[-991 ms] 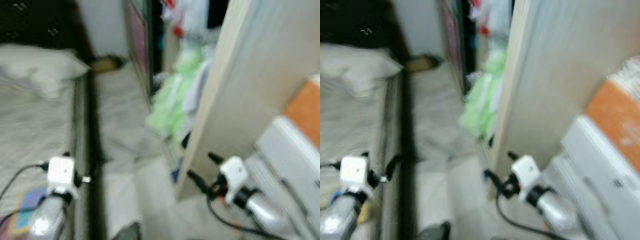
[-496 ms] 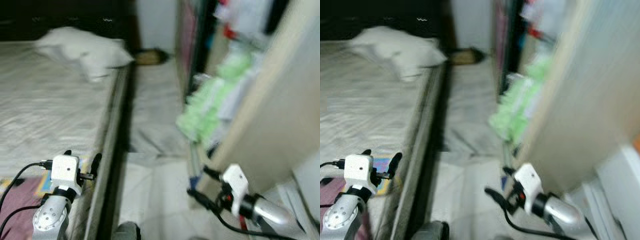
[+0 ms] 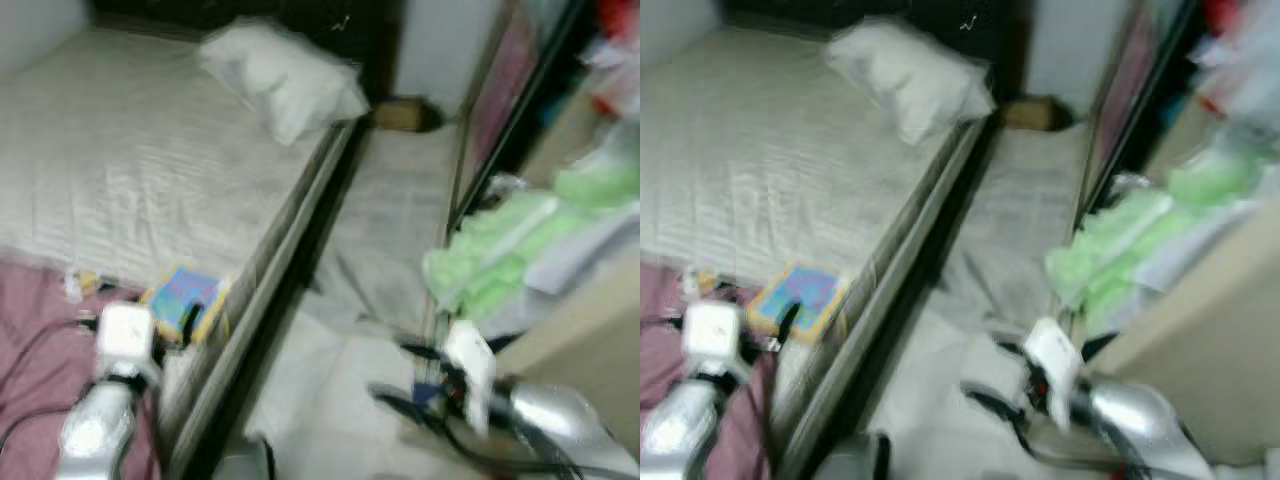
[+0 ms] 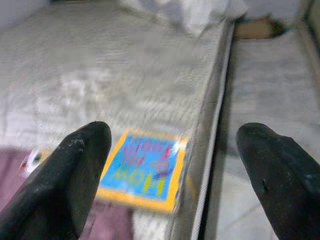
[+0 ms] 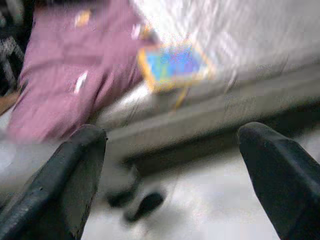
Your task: Clean up the room
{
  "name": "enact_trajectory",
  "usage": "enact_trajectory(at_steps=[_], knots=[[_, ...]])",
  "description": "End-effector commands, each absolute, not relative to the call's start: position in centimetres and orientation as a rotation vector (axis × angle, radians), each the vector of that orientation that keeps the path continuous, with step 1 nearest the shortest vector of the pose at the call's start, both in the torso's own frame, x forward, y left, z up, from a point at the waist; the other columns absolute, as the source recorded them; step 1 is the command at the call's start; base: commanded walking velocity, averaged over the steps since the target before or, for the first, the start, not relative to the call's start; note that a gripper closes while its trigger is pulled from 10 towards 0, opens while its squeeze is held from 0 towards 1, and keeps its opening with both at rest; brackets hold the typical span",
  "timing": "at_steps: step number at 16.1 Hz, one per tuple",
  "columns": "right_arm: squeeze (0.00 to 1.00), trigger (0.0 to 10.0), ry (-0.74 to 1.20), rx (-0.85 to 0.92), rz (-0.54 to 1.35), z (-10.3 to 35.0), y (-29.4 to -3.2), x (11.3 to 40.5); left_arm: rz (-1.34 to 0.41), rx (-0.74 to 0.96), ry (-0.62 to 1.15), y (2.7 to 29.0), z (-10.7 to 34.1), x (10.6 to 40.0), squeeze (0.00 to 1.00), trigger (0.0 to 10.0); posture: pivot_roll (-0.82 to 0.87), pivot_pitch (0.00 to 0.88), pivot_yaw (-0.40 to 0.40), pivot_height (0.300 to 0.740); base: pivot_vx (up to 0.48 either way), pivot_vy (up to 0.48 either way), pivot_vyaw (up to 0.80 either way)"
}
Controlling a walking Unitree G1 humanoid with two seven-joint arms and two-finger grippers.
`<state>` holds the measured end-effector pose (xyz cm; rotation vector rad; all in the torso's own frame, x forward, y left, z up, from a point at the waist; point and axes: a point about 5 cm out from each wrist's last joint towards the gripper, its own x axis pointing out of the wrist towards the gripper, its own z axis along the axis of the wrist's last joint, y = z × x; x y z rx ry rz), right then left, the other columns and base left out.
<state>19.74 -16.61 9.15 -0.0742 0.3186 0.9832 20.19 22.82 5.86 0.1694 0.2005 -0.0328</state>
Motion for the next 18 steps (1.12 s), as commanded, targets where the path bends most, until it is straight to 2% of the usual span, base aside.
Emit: enact_trajectory(at_steps=[1,3,6,12,15,18], knots=[[0.0,10.0,0.318,-0.089,0.927,9.0,-17.1,19.9,-0.048,0.169,0.188,22.4,6.0,20.4,0.0,10.0,-0.03,0.112,-0.037,0.74,0.0,0.0,0.8],[0.0,10.0,0.207,-0.089,0.787,9.9,-16.5,22.3,-0.02,0.176,0.183,22.3,6.1,20.5,0.0,10.0,-0.03,0.11,-0.037,0.74,0.0,0.0,0.79],[0.0,10.0,0.085,-0.04,0.629,10.9,-15.1,24.3,0.048,0.197,0.174,22.3,6.1,20.7,0.0,10.0,-0.02,0.1,-0.039,0.74,0.0,0.0,0.79],[0.0,10.0,0.004,-0.006,0.577,12.1,-13.4,26.4,0.082,0.192,0.125,21.5,6.7,22.4,0.0,10.0,-0.02,0.076,-0.035,0.74,0.0,0.0,0.79],[0.0,10.0,-0.066,-0.03,0.537,13.5,-13.3,28.0,0.084,0.212,0.046,20.9,8.5,24.3,0.0,10.0,0.0,0.077,-0.029,0.74,0.0,0.0,0.79],[0.0,10.0,-0.095,-0.054,0.462,13.5,-13.1,28.2,0.105,0.204,0.064,21.9,8.1,24.3,0.0,10.0,-0.01,0.061,-0.029,0.74,0.0,0.0,0.78]])
